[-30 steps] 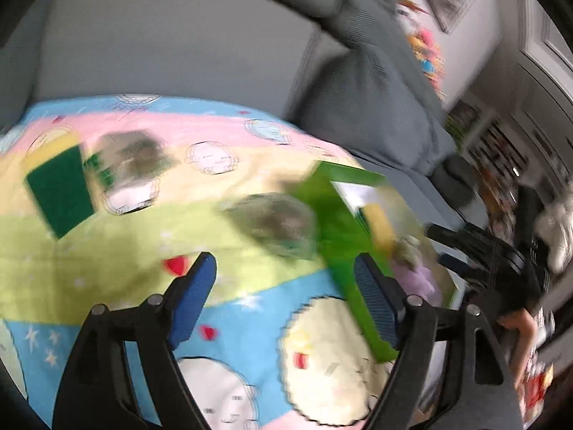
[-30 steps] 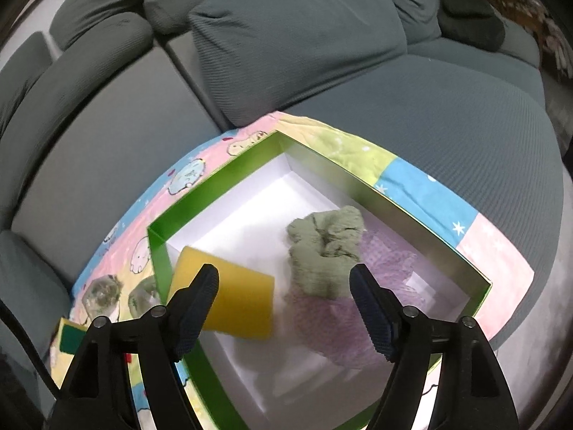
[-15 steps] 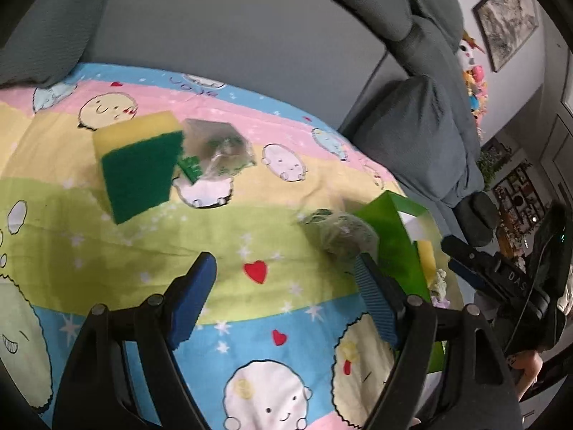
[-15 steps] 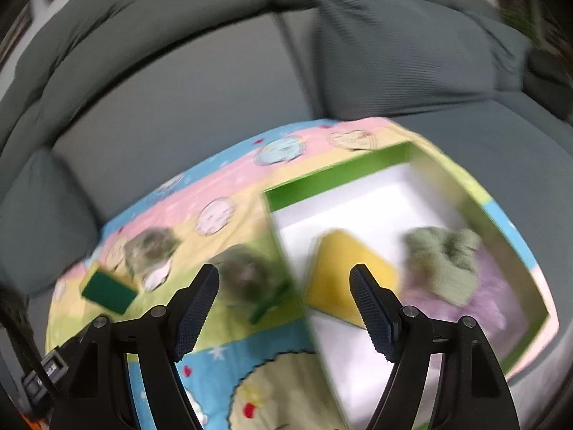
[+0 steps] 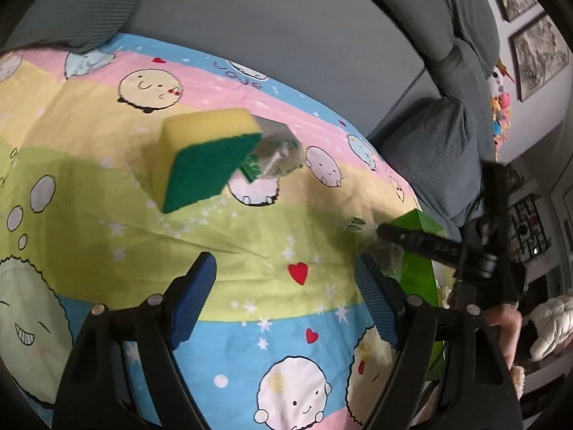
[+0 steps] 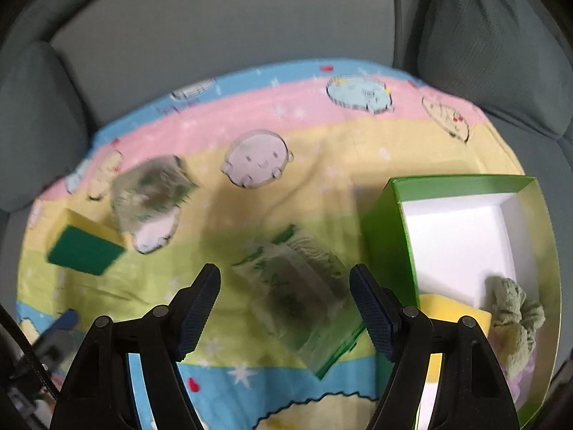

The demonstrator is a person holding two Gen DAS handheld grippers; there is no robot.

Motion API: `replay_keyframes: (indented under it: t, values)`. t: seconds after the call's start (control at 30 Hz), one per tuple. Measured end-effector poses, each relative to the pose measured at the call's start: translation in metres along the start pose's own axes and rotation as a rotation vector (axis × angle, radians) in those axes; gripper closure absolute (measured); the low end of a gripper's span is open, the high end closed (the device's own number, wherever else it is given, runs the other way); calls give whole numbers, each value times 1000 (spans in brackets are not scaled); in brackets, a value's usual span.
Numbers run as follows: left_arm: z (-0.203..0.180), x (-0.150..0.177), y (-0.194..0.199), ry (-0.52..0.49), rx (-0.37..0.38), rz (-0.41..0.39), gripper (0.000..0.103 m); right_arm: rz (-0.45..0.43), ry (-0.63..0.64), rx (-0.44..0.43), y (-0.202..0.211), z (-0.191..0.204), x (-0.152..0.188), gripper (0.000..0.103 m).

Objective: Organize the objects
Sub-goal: 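Move the right gripper to the clear plastic bag with green print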

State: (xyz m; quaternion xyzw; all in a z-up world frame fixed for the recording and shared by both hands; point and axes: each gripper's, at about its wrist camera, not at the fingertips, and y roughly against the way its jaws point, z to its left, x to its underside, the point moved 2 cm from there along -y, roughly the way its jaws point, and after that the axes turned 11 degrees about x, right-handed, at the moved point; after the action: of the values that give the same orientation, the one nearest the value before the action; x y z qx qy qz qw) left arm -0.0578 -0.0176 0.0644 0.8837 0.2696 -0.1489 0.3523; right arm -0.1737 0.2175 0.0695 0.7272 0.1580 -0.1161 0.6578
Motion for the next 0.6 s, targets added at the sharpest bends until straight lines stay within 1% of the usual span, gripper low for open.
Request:
replay_keyframes:
  t: [0.1, 0.17, 0.23, 0.3, 0.37, 0.47, 0.5, 0.6]
  values:
    - [4, -2, 4, 15, 1, -2, 25, 34, -1, 38, -13, -2, 0, 26]
    - [7, -3, 7, 26, 2, -11, 25, 32, 11, 16, -13, 0, 1, 26]
    - [9, -4, 9, 36, 6, -17, 25, 34, 13, 19, -12, 1, 4, 26]
    - [10, -4, 10, 43, 10, -14, 25, 49, 19, 22, -12, 6, 8, 26]
    - [10, -4, 10, 44, 13, -6, 25, 51, 37, 6, -10, 13, 14, 26]
    - [7, -2, 8, 36, 15, 6, 25, 65, 39, -101, -7, 25, 22, 26]
    - [7, -2, 7, 33, 18, 13, 25, 72, 35, -130, -9, 30, 24, 28]
    - [7, -1, 6, 33, 22, 21, 25, 81, 53, -181, -9, 46, 32, 30]
